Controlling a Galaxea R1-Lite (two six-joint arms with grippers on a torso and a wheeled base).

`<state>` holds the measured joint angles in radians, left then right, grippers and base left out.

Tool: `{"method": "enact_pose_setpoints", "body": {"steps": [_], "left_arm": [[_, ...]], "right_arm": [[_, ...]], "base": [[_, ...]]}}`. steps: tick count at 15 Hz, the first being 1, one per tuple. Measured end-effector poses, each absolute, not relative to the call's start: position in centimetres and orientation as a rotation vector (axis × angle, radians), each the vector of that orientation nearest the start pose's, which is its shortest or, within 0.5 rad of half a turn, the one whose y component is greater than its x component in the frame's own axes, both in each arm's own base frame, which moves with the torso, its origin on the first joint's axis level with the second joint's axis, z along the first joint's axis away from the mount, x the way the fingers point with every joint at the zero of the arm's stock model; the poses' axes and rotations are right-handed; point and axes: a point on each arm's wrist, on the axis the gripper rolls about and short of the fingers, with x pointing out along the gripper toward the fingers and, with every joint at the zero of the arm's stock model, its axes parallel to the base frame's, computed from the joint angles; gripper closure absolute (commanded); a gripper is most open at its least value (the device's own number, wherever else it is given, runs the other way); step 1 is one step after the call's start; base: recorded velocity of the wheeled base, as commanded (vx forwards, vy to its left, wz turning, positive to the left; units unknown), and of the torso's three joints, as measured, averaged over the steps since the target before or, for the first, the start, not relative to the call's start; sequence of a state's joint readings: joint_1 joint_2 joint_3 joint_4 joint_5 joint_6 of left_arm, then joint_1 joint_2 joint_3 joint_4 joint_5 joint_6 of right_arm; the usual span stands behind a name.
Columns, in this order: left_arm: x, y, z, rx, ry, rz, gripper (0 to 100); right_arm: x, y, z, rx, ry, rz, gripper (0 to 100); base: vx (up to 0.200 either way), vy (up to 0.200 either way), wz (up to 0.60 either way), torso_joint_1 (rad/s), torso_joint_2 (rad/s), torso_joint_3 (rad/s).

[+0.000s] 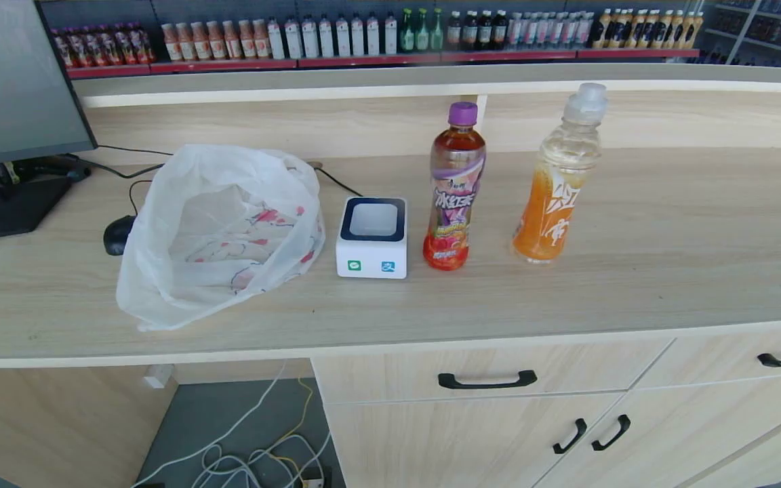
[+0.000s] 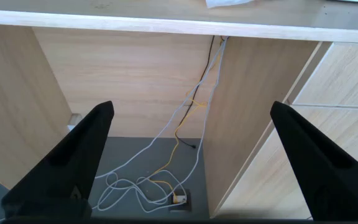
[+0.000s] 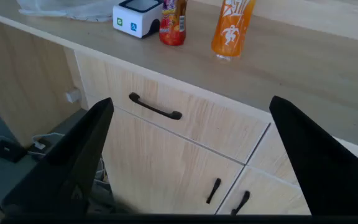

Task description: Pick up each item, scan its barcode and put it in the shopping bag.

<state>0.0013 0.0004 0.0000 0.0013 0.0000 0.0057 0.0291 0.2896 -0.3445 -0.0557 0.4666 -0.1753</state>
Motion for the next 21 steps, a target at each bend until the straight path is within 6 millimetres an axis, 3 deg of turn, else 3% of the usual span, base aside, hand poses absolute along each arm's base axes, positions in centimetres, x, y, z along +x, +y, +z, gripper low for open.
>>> {"method": "enact_pose_setpoints", "body": {"steps": [7, 13, 17, 21], "left_arm": [[-2.3, 0.0, 7.5, 0.006, 0.002, 0.001, 0], [-2.3, 0.0, 7.5, 0.006, 0.002, 0.001, 0], [-2.3, 0.0, 7.5, 0.006, 0.002, 0.001, 0], [-2.3, 0.0, 7.5, 0.006, 0.002, 0.001, 0]], "right_arm": [[1.6, 1.1, 23.2, -0.314, -0.129, 0.501, 0], [5.3, 1.5, 24.9, -0.411, -0.174, 0.538, 0], [8.4, 2.9, 25.4, -0.447, -0.180, 0.509, 0], [10.0, 3.7, 26.2, -0.451, -0.151, 0.463, 0]], "base": [[0.000, 0.000, 0.00, 0.000, 0.00, 0.000], [0.000, 0.000, 0.00, 0.000, 0.00, 0.000], [0.000, 0.000, 0.00, 0.000, 0.00, 0.000], [0.000, 0.000, 0.00, 0.000, 0.00, 0.000]]}}
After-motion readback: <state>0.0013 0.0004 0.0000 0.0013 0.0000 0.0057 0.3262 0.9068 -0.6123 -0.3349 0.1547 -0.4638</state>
